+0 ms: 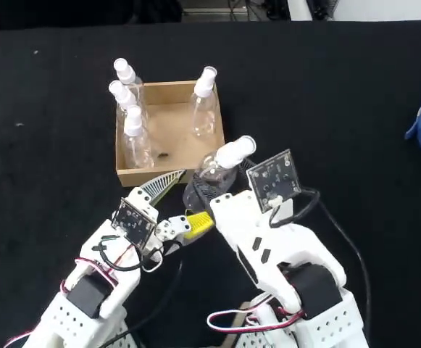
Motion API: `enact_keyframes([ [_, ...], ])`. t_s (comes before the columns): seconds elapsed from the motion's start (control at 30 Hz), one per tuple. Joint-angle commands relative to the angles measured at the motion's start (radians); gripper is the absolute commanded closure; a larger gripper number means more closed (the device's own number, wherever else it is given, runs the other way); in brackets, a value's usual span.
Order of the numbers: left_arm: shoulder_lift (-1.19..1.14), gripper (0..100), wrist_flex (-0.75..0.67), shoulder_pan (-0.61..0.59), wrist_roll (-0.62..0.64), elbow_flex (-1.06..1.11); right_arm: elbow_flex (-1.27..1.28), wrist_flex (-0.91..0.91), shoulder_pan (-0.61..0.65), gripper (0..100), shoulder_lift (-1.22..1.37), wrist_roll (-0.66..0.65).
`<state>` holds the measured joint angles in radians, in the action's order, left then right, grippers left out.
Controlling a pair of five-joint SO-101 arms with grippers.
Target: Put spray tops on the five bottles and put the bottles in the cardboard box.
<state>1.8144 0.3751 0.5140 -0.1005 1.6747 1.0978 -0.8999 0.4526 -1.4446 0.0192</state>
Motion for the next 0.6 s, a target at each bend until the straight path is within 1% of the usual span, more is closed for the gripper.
enact_keyframes([
  [0.0, 0.012, 78, 0.006, -0.010, 0.009, 0.022, -0.036, 0.035, -0.023, 98.8, 0.010, -0.009],
  [0.17, 0.012, 78, 0.026, -0.019, 0.009, -0.005, -0.031, 0.080, -0.029, 98.8, 0.012, -0.012],
  [0.3, 0.012, 78, 0.166, -0.021, 0.006, -0.079, -0.004, 0.184, -0.029, 98.8, 0.028, -0.044],
  [0.43, 0.012, 78, 0.287, -0.022, 0.002, -0.096, -0.016, 0.259, -0.066, 98.8, 0.142, -0.044],
  [0.57, 0.012, 78, 0.339, -0.022, 0.002, -0.094, -0.054, 0.371, -0.129, 98.8, 0.300, -0.044],
])
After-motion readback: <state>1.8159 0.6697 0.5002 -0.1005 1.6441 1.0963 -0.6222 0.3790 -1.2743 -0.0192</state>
